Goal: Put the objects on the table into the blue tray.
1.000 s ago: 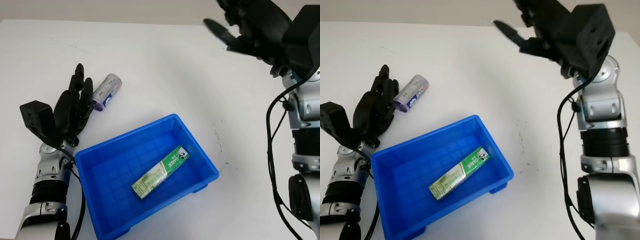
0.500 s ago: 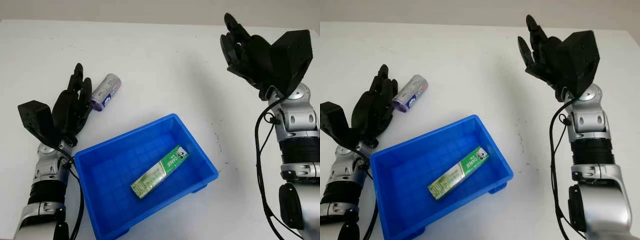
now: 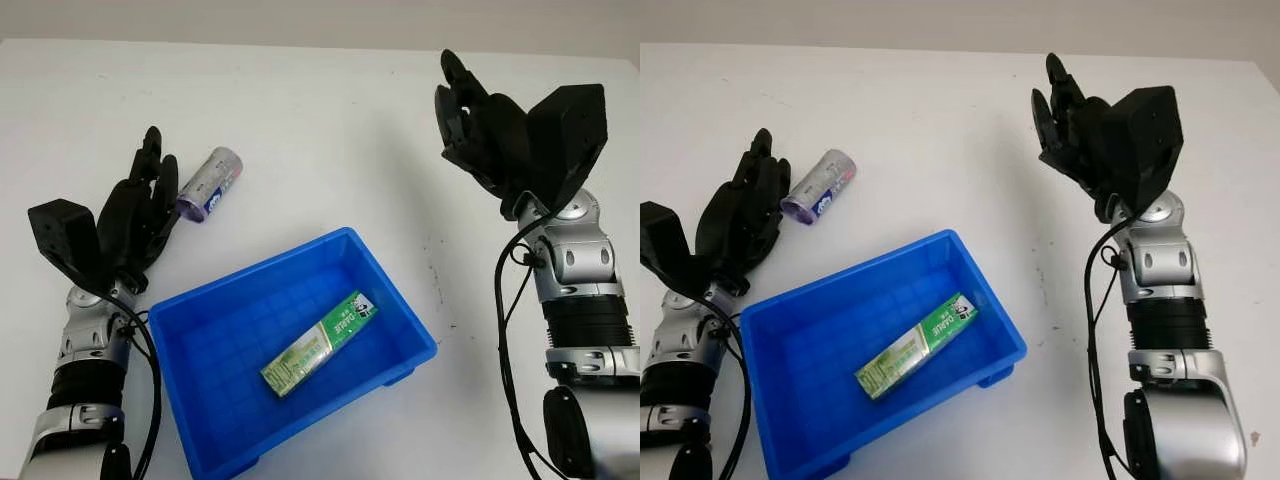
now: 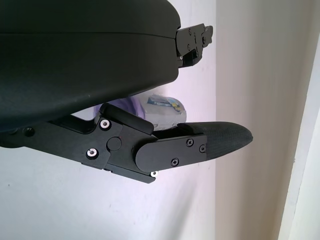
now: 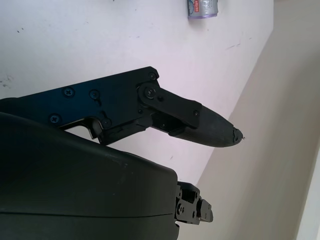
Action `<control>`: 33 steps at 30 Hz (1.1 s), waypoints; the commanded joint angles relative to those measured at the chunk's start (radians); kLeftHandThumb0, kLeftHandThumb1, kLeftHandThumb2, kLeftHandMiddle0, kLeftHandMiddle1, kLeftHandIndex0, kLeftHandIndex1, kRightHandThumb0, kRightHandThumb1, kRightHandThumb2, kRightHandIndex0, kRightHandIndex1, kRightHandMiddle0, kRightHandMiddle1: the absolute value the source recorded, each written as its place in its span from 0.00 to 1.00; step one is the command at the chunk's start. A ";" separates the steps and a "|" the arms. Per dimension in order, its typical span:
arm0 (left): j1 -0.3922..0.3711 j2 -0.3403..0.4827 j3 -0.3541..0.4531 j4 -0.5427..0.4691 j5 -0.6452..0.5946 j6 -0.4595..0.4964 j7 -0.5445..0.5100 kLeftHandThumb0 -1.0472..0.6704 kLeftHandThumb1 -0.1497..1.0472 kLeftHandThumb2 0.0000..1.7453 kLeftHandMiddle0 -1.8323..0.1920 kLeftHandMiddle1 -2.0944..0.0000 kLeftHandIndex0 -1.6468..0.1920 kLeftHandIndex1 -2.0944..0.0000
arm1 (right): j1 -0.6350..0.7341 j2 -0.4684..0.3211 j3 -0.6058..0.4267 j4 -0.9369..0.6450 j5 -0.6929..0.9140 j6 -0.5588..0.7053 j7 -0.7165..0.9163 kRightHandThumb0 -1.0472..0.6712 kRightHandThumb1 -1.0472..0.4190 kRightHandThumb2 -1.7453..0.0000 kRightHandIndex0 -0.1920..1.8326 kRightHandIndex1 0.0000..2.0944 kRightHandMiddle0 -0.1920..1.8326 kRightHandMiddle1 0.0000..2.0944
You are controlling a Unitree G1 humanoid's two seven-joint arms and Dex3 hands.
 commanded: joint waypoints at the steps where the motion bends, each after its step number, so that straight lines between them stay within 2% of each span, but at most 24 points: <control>1: 0.024 0.042 0.004 -0.059 0.006 0.013 -0.019 0.17 1.00 0.31 1.00 1.00 1.00 1.00 | 0.007 0.007 -0.002 -0.034 0.001 0.008 -0.007 0.24 0.00 0.54 0.00 0.00 0.00 0.00; 5: 0.053 0.175 0.029 -0.227 0.028 0.075 -0.050 0.18 1.00 0.32 1.00 1.00 1.00 1.00 | 0.006 0.009 -0.002 -0.040 0.006 0.007 -0.003 0.24 0.00 0.55 0.00 0.00 0.00 0.00; 9: 0.036 0.284 0.047 -0.303 0.039 0.134 -0.081 0.20 1.00 0.30 0.99 0.98 0.98 0.98 | -0.001 0.010 -0.002 -0.031 0.006 0.004 0.000 0.24 0.00 0.55 0.00 0.00 0.00 0.00; 13: -0.050 0.422 0.035 -0.313 0.049 0.232 -0.161 0.22 1.00 0.24 0.98 0.97 0.96 0.97 | -0.004 0.012 -0.002 -0.012 0.010 -0.009 0.010 0.22 0.00 0.56 0.00 0.00 0.00 0.00; 17: -0.152 0.485 -0.002 -0.315 0.070 0.357 -0.187 0.24 1.00 0.18 0.96 0.97 0.94 0.97 | -0.004 0.012 -0.001 -0.011 0.008 -0.006 0.015 0.24 0.00 0.56 0.00 0.00 0.00 0.00; 20: -0.253 0.510 -0.088 -0.310 0.142 0.453 -0.192 0.28 1.00 0.18 0.93 0.96 0.92 0.96 | -0.005 0.012 -0.002 -0.007 0.006 -0.009 0.011 0.24 0.00 0.57 0.00 0.00 0.00 0.00; 22: -0.336 0.524 -0.208 -0.318 0.265 0.528 -0.190 0.26 1.00 0.18 0.90 0.96 0.89 0.95 | -0.010 0.006 0.001 -0.004 0.001 -0.004 0.012 0.24 0.00 0.57 0.00 0.00 0.00 0.00; 24: -0.405 0.520 -0.315 -0.306 0.389 0.556 -0.187 0.23 1.00 0.19 0.86 0.95 0.85 0.94 | -0.018 0.003 0.003 0.007 -0.001 -0.010 0.018 0.24 0.00 0.57 0.00 0.00 0.00 0.00; 26: -0.459 0.501 -0.393 -0.274 0.477 0.550 -0.199 0.20 1.00 0.19 0.83 0.96 0.75 0.92 | -0.025 0.002 0.005 0.016 -0.002 -0.017 0.024 0.23 0.00 0.57 0.00 0.00 0.00 0.00; 27: -0.482 0.489 -0.422 -0.254 0.508 0.551 -0.206 0.19 1.00 0.19 0.85 0.97 0.73 0.92 | -0.027 0.001 0.006 0.018 -0.005 -0.019 0.027 0.23 0.00 0.57 0.00 0.00 0.00 0.00; 29: -0.515 0.473 -0.466 -0.228 0.563 0.550 -0.220 0.16 1.00 0.17 0.90 0.98 0.81 0.96 | -0.030 0.003 0.007 0.019 -0.010 -0.017 0.023 0.23 0.00 0.56 0.00 0.00 0.00 0.00; 33: -0.554 0.437 -0.508 -0.182 0.633 0.508 -0.228 0.12 1.00 0.13 0.91 0.98 0.91 1.00 | -0.026 0.011 0.003 0.010 -0.010 -0.005 0.016 0.23 0.00 0.57 0.00 0.00 0.00 0.00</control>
